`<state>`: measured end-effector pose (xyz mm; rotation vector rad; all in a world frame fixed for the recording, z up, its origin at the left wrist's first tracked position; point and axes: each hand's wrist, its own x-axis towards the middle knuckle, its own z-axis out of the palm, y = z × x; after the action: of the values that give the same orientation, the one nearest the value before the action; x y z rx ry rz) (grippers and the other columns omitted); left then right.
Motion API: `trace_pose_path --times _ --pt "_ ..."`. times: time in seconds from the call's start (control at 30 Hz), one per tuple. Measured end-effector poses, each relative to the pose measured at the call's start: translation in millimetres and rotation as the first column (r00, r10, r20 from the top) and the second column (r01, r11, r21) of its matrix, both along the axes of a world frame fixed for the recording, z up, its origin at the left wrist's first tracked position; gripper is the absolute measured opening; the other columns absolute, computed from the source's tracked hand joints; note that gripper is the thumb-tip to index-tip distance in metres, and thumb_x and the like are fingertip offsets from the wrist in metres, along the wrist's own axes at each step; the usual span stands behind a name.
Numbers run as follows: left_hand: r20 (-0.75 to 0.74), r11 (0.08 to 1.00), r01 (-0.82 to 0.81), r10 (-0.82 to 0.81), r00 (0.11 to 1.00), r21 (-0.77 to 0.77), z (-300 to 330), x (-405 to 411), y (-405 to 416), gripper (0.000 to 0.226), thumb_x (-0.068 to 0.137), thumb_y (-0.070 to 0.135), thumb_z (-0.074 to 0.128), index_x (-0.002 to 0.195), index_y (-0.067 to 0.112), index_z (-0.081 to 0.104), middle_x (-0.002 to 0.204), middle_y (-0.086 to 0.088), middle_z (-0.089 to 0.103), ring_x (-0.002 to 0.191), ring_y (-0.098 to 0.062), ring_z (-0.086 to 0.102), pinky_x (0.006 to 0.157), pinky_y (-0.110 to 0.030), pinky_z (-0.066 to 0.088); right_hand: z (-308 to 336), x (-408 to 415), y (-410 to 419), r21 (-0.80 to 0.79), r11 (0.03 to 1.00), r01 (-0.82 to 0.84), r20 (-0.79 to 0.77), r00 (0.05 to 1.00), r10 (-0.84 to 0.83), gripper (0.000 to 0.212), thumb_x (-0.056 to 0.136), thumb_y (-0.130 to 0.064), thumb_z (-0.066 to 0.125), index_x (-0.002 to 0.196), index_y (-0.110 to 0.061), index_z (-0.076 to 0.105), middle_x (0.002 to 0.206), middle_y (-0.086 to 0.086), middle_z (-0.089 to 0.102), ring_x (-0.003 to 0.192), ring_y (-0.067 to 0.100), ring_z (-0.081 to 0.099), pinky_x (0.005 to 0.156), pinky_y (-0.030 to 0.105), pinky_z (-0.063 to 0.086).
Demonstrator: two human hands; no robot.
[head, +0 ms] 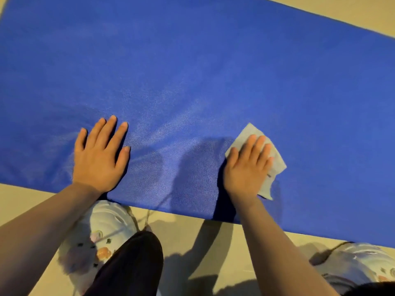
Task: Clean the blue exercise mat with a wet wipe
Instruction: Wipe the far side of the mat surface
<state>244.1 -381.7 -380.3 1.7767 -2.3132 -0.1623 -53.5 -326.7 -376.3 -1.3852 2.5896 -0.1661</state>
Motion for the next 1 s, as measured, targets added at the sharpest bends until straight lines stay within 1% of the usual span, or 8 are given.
trace_pose_path --times 0.2,0.37,0.5,0.57,0.67,0.8,0.9,1.0 --pt "0.004 1.000 -0.014 0.014 1.000 0.013 1 -1 -1 0.058 0.097 0.041 0.032 0.145 0.013 0.049 0.153 -0.014 0.041 0.143 -0.033 0.033 0.115 -0.053 0.018 -1 45 -21 -0.033 0.949 -0.312 -0.003 0.950 0.313 0.063 0.096 -0.041 0.030 0.144 -0.004 0.045 0.150 0.020 0.041 0.135 0.046 0.039 0.112 0.056 0.020" --pt "0.011 0.998 -0.023 0.022 1.000 0.052 5 -2 0 0.060 0.097 0.043 0.030 0.146 0.014 0.047 0.154 -0.013 0.040 0.144 -0.032 0.031 0.116 -0.052 0.016 10 16 -17 0.081 0.862 -0.500 0.148 0.861 0.486 0.094 0.080 -0.073 0.008 0.157 -0.019 0.008 0.165 0.006 -0.001 0.151 0.030 -0.005 0.118 0.043 -0.010" --pt "-0.001 0.998 -0.018 0.018 1.000 0.053 6 -1 -1 0.060 0.096 0.043 0.030 0.145 0.014 0.049 0.153 -0.014 0.041 0.144 -0.033 0.032 0.115 -0.053 0.017 17 2 -20 0.228 0.769 -0.597 0.200 0.802 0.564 0.107 0.068 -0.083 -0.014 0.156 -0.024 -0.005 0.163 0.003 -0.015 0.150 0.028 -0.015 0.118 0.041 -0.014" --pt "-0.002 0.999 -0.016 0.016 1.000 0.051 6 -1 -2 0.060 0.096 0.042 0.030 0.144 0.013 0.050 0.152 -0.015 0.042 0.142 -0.035 0.034 0.114 -0.055 0.019 24 -1 -25 0.172 0.787 -0.593 0.258 0.798 0.545 0.096 0.080 -0.075 -0.015 0.157 -0.020 0.005 0.164 0.006 -0.005 0.151 0.030 -0.007 0.120 0.043 -0.007" --pt "0.007 0.998 -0.022 0.022 1.000 0.060 7 -3 -2 0.061 0.095 0.043 0.030 0.144 0.013 0.051 0.152 -0.015 0.043 0.141 -0.036 0.035 0.113 -0.056 0.019 41 -11 -39 0.138 0.829 -0.542 0.471 0.772 0.426 0.063 0.103 -0.048 0.013 0.156 -0.015 0.018 0.165 0.008 0.003 0.151 0.028 0.001 0.122 0.042 -0.001" --pt "0.012 0.997 -0.017 0.016 1.000 0.082 7 -2 -4 0.061 0.096 0.043 0.029 0.144 0.013 0.050 0.152 -0.014 0.042 0.141 -0.035 0.035 0.113 -0.055 0.019 46 -20 -50 0.191 0.958 -0.212 0.842 0.537 -0.049 0.070 0.092 -0.069 0.023 0.148 -0.029 0.037 0.153 -0.004 0.038 0.142 0.018 0.032 0.120 0.046 0.020" --pt "0.021 0.997 -0.017 0.015 1.000 0.081 7 -1 -3 0.061 0.096 0.044 0.028 0.146 0.014 0.049 0.153 -0.013 0.041 0.142 -0.035 0.034 0.114 -0.054 0.018 37 -14 -46 0.146 0.925 -0.350 0.725 0.675 0.141 0.041 0.094 -0.057 0.028 0.124 -0.037 0.047 0.138 -0.001 0.043 0.133 0.022 0.036 0.117 0.052 0.021" --pt "0.014 0.996 -0.022 0.021 1.000 0.083 7 -1 -2 0.061 0.097 0.044 0.028 0.146 0.014 0.048 0.154 -0.013 0.041 0.143 -0.034 0.033 0.115 -0.054 0.018 31 -1 -34 0.122 0.831 -0.542 0.393 0.796 0.461 0.058 0.096 -0.045 0.016 0.150 -0.026 0.027 0.162 0.011 0.016 0.150 0.034 0.006 0.121 0.051 0.006"
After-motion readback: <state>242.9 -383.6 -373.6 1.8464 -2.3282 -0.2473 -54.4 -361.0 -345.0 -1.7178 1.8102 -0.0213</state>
